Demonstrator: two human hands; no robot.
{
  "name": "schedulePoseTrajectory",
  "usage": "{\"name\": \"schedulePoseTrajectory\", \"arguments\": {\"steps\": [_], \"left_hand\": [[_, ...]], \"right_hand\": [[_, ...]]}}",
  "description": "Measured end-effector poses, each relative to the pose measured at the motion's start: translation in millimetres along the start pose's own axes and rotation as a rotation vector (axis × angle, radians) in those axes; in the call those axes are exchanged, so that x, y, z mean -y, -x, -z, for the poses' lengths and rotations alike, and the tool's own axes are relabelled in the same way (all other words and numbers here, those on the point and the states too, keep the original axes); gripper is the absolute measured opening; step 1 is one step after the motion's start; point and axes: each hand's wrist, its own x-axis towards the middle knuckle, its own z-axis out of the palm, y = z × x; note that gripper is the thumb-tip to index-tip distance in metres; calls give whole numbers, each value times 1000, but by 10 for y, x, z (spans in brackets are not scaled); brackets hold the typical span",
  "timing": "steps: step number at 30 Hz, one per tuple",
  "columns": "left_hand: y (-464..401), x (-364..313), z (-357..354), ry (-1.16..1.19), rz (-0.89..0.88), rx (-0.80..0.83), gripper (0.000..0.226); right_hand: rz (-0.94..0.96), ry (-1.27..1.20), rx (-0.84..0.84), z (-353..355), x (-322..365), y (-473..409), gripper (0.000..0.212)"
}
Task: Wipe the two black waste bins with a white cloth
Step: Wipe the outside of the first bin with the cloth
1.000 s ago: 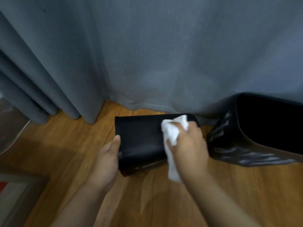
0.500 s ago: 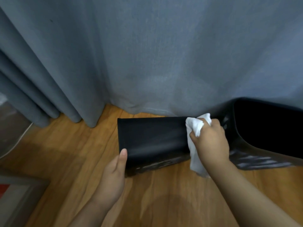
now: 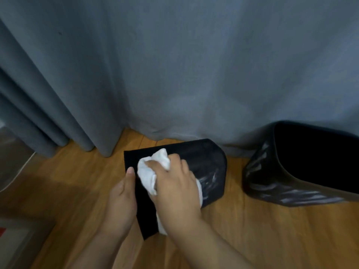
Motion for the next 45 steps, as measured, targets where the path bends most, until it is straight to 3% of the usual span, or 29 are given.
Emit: {"name": "schedulePoseTrajectory", "arguments": {"steps": [3,8,16,21,25,31,33,35,39,43,45], "left_hand": [[24,-64,-25,16,-4,-4,53],[-12,-83,-27,40,38,15,50],[106,6,-12,65,111,103,51],[159,48,-68,94,103,98,37],[16,8,-81,77,65,25,45],[-74,-22,-72,3,46,-80,55],[-78,-5,-63,-4,28,-89,53],[-75,11,-58,-12,32,-73,54],[-51,25,-58,30,77,-35,58],[-74,73,-67,59,57,1,61],[-95,64,-69,73,56,-19,58]], "right_hand": [[-117,132,40,38,-287,-55,39],[-468,116,44,297,-1165,-308,37],[-619,-87,33,337,-1266,-378,33],[-453,-62,20,464,-1037,-272,26],[-296,-149,-95,671,-799,-145,40],[-281,-651,131,1167,-464,-114,1],[-229,-740,194,1117,-430,-179,4],[-215,-621,226,891,-509,-251,22],[-393,-168,369,314,-680,-353,47],[-420,-143,141,186,-478,-232,28],[-288,-95,28,108,-286,-27,39]]}}
